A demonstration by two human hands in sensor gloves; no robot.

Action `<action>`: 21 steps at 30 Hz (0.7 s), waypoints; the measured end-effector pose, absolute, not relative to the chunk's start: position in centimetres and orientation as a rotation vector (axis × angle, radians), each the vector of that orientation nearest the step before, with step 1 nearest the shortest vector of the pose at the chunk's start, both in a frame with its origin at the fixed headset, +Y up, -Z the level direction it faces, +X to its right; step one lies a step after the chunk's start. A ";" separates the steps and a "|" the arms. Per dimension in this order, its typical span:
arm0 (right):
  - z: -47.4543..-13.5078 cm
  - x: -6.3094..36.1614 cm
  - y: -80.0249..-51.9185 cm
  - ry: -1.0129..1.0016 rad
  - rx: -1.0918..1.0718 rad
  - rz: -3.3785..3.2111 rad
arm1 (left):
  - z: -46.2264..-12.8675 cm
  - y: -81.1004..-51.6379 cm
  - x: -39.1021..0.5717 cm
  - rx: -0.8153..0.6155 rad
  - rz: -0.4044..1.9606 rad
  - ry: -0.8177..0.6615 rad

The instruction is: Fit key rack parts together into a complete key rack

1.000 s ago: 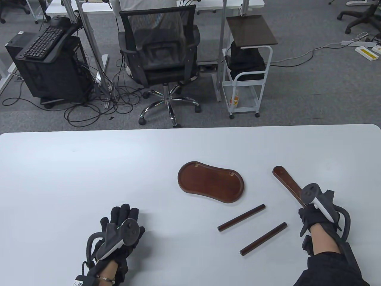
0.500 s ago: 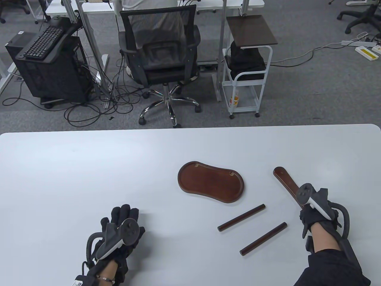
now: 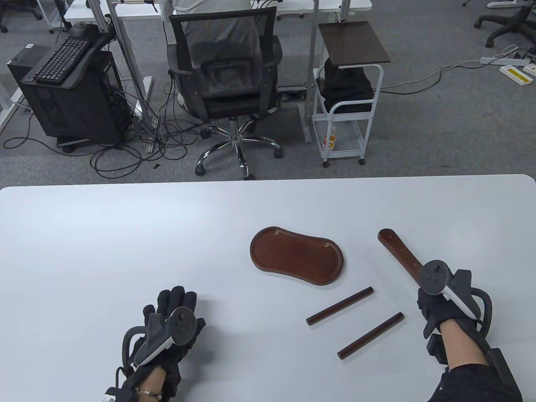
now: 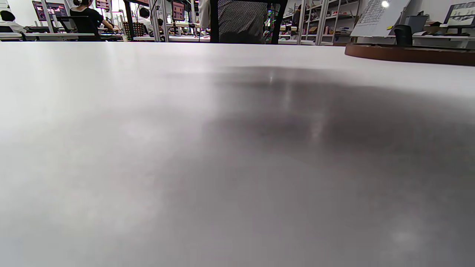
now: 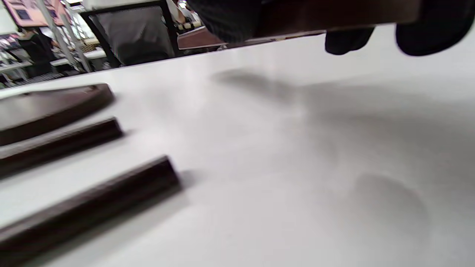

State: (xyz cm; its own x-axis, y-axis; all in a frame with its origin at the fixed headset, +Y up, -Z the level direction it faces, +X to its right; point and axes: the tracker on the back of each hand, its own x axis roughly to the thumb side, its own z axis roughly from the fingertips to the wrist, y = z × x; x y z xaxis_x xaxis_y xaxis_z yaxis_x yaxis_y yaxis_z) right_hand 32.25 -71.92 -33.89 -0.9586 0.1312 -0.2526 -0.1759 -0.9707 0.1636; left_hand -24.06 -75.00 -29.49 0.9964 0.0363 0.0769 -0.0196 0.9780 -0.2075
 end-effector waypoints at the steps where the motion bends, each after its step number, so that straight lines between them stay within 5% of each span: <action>1: -33.6 31.8 -71.6 0.278 -0.327 2.936 | -29.5 -75.0 -24.0 -0.206 0.032 -0.083; 21: -28.5 18.6 -68.5 0.054 0.380 2.630 | -28.7 -73.5 -23.1 -0.138 0.206 -0.122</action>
State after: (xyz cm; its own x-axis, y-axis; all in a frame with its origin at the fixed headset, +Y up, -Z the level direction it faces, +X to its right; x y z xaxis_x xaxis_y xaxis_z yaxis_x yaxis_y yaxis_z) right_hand 18.56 -68.47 -28.48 -0.8467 0.4657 0.2573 -0.4548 -0.8845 0.1044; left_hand -23.14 -73.49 -28.66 0.9714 0.2120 0.1064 -0.1952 0.9693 -0.1492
